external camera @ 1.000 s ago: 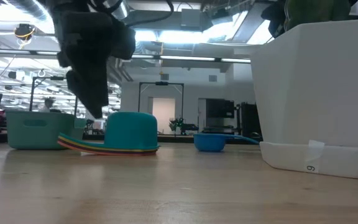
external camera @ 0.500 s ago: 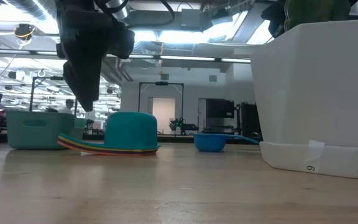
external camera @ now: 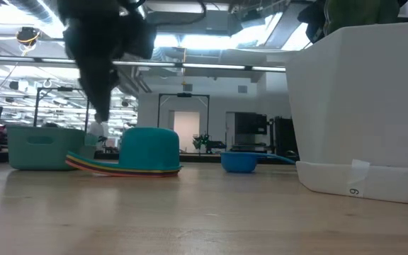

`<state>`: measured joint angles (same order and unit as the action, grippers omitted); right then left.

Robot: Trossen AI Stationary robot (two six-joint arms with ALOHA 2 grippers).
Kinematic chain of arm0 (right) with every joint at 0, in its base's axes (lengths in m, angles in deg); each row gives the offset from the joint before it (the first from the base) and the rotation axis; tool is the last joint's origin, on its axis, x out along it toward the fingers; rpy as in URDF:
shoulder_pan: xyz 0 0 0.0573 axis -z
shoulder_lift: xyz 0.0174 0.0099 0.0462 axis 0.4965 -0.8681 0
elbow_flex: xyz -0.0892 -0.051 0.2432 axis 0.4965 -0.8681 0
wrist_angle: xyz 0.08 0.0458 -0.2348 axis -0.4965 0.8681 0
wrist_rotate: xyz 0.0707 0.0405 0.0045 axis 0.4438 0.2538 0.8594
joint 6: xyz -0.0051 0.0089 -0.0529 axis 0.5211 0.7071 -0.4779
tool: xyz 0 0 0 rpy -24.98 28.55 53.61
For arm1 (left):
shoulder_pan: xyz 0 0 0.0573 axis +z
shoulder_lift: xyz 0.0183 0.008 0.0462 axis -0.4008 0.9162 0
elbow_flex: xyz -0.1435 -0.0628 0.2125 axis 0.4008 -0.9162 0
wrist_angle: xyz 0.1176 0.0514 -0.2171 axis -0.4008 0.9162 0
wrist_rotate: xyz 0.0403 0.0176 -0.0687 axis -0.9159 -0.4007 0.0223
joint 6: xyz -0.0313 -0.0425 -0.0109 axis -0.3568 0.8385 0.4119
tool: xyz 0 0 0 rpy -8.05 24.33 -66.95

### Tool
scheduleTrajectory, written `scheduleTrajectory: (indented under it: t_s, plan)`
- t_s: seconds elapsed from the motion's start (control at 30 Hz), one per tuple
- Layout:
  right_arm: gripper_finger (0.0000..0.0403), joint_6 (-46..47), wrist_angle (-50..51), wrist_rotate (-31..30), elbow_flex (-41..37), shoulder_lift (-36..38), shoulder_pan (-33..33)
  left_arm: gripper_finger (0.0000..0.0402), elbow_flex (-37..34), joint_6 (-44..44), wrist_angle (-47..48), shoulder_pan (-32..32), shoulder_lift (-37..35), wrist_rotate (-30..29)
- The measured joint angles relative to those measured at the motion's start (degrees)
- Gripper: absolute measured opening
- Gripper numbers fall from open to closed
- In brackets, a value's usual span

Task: Nest measuring cups in basket
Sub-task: Stack the blue measuring cup on top of the orange measuring cup

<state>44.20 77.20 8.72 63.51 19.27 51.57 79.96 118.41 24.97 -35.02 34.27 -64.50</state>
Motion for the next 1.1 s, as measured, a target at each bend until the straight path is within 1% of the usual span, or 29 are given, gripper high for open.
scheduleTrajectory:
  t_s: [0.17, 0.37, 0.5, 0.83, 1.1]
  plan:
    - [0.0033, -0.02, -0.02, 0.0, 0.0, 0.0, 0.0, 0.0339, 3.63, -3.15, 1.27, 1.49, 0.02, -0.84]
    - [0.0033, -0.02, 0.0, 0.0, 0.0, 0.0, 0.0, 0.0339, 4.29, -3.86, 1.88, 2.11, 0.44, -2.69]
    - [0.0033, -0.04, -0.02, 0.0, 0.0, 0.0, 0.0, 0.0339, 4.27, -3.79, 3.63, 1.85, 3.26, -3.41]
    - [0.0033, -0.04, 0.11, 0.0, 0.0, 0.0, 0.01, 0.0339, 4.21, -3.7, 5.14, 0.27, 13.71, -3.28]
    - [0.0033, -0.04, 0.15, 0.0, 0.0, 0.0, 0.0, 0.0339, 4.18, -3.7, 5.19, -1.23, 16.05, -3.79]
